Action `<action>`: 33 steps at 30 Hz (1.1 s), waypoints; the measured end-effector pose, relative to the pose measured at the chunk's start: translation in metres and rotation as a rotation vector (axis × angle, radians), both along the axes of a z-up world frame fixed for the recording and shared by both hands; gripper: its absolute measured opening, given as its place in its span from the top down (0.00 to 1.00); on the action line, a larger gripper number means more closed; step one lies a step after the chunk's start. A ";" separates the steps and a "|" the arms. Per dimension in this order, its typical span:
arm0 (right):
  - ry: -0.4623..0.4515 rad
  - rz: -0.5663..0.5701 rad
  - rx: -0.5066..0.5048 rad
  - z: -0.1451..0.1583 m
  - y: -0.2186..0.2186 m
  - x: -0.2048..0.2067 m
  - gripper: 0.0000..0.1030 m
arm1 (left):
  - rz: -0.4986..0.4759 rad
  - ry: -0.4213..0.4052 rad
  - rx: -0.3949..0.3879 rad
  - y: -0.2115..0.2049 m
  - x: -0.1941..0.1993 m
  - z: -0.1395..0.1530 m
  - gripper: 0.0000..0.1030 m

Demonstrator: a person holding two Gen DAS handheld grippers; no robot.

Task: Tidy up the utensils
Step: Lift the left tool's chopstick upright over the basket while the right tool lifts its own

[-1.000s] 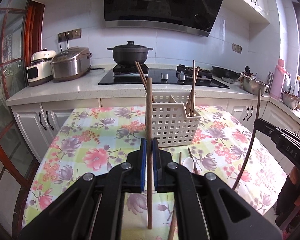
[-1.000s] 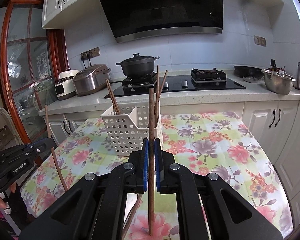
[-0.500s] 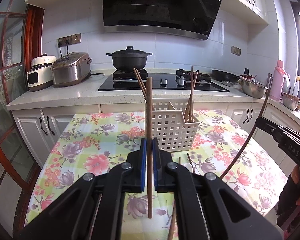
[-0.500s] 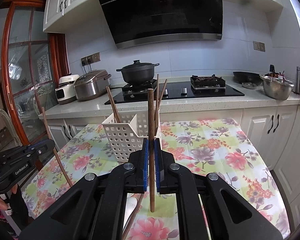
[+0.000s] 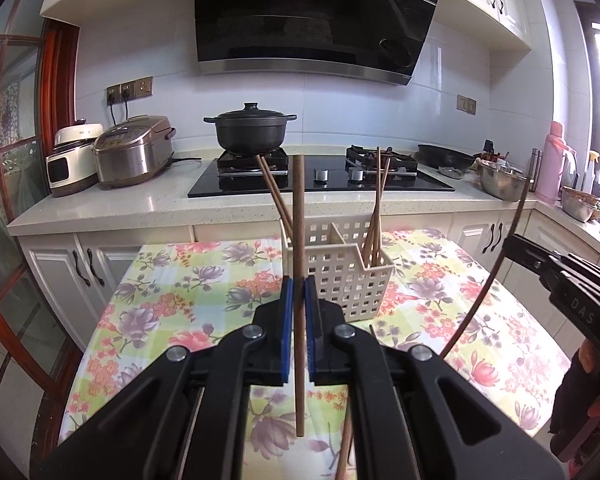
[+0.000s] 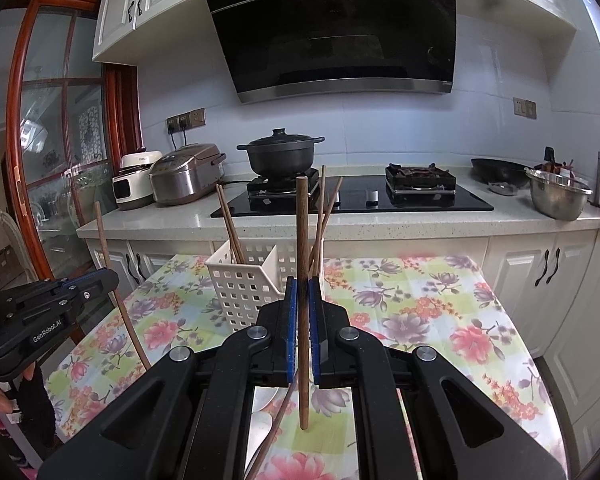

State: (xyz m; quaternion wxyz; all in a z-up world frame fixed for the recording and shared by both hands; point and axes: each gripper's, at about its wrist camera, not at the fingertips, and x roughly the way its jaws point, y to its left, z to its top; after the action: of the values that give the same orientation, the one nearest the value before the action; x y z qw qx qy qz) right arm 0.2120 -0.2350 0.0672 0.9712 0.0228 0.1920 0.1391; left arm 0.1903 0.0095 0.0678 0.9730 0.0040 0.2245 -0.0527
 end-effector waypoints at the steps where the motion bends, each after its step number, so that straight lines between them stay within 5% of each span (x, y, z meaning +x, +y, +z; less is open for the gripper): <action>1: 0.002 0.001 0.001 0.002 0.000 0.004 0.94 | -0.002 0.001 0.000 -0.001 0.003 0.002 0.94; 15: -0.045 -0.004 -0.018 0.030 0.000 0.020 0.94 | -0.018 -0.057 0.024 -0.009 0.021 0.049 0.94; 33: -0.102 -0.009 -0.017 0.078 0.002 0.051 0.94 | -0.051 -0.031 0.006 -0.015 0.077 0.112 0.94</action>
State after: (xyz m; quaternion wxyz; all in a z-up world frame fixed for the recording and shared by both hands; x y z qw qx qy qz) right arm 0.2633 -0.2326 0.1447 0.9806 0.0083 0.1432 0.1340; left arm 0.2669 -0.0056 0.1799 0.9747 0.0136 0.2092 -0.0770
